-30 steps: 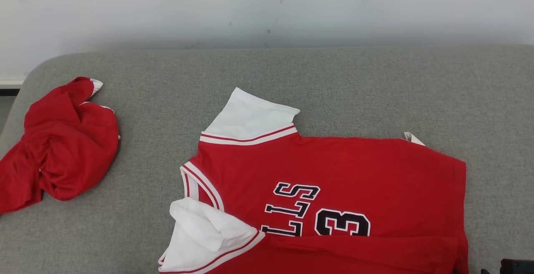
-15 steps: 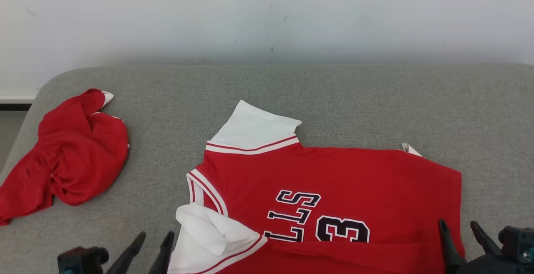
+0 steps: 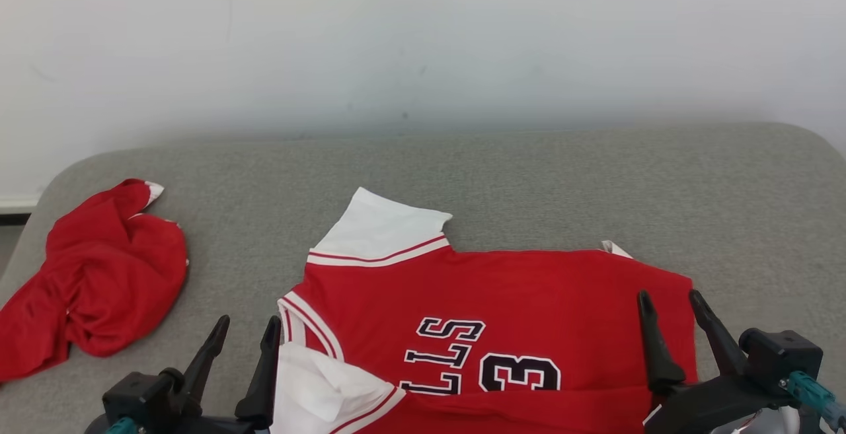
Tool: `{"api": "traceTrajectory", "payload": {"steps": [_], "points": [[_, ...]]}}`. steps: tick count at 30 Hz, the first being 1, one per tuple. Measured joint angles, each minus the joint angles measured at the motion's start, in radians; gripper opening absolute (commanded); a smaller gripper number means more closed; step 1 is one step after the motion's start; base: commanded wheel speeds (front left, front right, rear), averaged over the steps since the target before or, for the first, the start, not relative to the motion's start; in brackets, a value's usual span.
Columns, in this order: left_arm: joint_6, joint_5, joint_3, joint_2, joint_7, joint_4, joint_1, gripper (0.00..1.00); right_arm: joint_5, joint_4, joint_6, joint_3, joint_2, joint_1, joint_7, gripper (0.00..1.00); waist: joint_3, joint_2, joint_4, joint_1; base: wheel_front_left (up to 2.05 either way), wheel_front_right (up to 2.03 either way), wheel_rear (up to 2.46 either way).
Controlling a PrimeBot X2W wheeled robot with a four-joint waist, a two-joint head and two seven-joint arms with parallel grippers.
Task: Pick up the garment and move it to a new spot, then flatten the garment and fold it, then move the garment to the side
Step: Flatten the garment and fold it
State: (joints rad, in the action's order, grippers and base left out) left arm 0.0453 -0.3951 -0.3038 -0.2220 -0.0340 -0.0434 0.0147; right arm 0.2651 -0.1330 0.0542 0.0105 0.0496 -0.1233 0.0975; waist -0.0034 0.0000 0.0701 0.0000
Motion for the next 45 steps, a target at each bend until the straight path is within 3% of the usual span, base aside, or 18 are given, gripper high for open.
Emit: {"api": "traceTrajectory", "payload": {"steps": [10,24,36,45], "points": [[0.025,0.055,-0.013,0.002,-0.054,0.069,0.000,1.00,0.024,0.063,0.026,-0.012,-0.004,0.050,-0.137,1.00,-0.028,0.0000,-0.069,-0.0001,0.00,0.00,0.00],[0.023,0.063,-0.035,0.008,-0.069,0.140,-0.033,1.00,0.022,0.111,0.034,-0.031,-0.004,0.054,-0.233,1.00,-0.028,0.0000,-0.069,0.0000,0.00,0.00,0.00],[-0.056,0.044,-0.070,0.029,0.130,0.355,-0.352,1.00,0.014,0.056,0.025,-0.090,-0.004,0.051,-0.250,1.00,0.041,0.0000,-0.098,0.0000,0.00,0.00,0.00],[-0.059,0.066,-0.052,-0.006,0.279,0.545,-0.583,1.00,-0.004,0.002,0.012,-0.119,-0.003,0.076,-0.247,1.00,0.143,0.0000,-0.170,0.0003,0.00,0.00,0.00]]}}
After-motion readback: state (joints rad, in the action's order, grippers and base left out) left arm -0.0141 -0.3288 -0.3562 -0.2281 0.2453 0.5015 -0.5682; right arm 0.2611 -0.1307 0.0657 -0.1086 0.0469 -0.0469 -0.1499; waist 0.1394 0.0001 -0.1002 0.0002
